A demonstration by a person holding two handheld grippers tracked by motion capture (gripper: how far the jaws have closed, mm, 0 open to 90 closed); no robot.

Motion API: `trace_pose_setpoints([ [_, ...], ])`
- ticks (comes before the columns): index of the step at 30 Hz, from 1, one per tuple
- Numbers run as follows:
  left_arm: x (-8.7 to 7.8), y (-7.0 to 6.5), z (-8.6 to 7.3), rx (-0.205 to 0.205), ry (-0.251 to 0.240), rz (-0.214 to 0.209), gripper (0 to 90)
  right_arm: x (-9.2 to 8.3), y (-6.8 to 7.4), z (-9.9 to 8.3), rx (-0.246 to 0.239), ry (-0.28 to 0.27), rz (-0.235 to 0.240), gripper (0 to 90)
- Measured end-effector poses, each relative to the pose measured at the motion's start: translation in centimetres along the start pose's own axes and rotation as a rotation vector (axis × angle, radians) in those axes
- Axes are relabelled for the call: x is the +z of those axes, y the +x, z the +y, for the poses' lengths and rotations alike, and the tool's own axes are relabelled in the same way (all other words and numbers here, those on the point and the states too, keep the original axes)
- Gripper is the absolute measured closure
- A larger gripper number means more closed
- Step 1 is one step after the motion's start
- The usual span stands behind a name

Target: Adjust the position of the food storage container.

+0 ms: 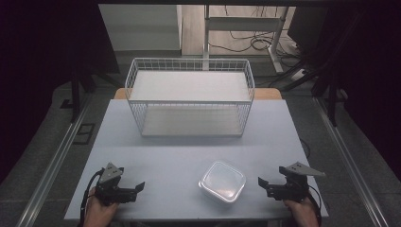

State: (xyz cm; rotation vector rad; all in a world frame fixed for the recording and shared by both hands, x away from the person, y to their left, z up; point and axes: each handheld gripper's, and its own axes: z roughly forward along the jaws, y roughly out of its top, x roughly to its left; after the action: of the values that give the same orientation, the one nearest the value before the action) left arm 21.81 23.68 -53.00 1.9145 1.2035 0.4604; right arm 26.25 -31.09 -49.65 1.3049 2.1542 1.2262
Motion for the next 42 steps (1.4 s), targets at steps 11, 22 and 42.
trace_pose_setpoints([
  [11,0.1,0.1,-0.1,0.014,-0.036,-0.043,3.9,0.3,0.5,0.1,-0.048,0.014,-0.037,0.0],
  [22,0.3,-0.3,0.5,-0.024,-0.025,-0.168,3.8,-0.1,0.9,0.3,-0.065,0.039,-0.019,0.0],
  [42,3.4,-4.8,4.1,0.067,-0.042,-0.299,66.9,-2.0,4.8,-0.6,-0.124,0.114,0.137,67.8],
])
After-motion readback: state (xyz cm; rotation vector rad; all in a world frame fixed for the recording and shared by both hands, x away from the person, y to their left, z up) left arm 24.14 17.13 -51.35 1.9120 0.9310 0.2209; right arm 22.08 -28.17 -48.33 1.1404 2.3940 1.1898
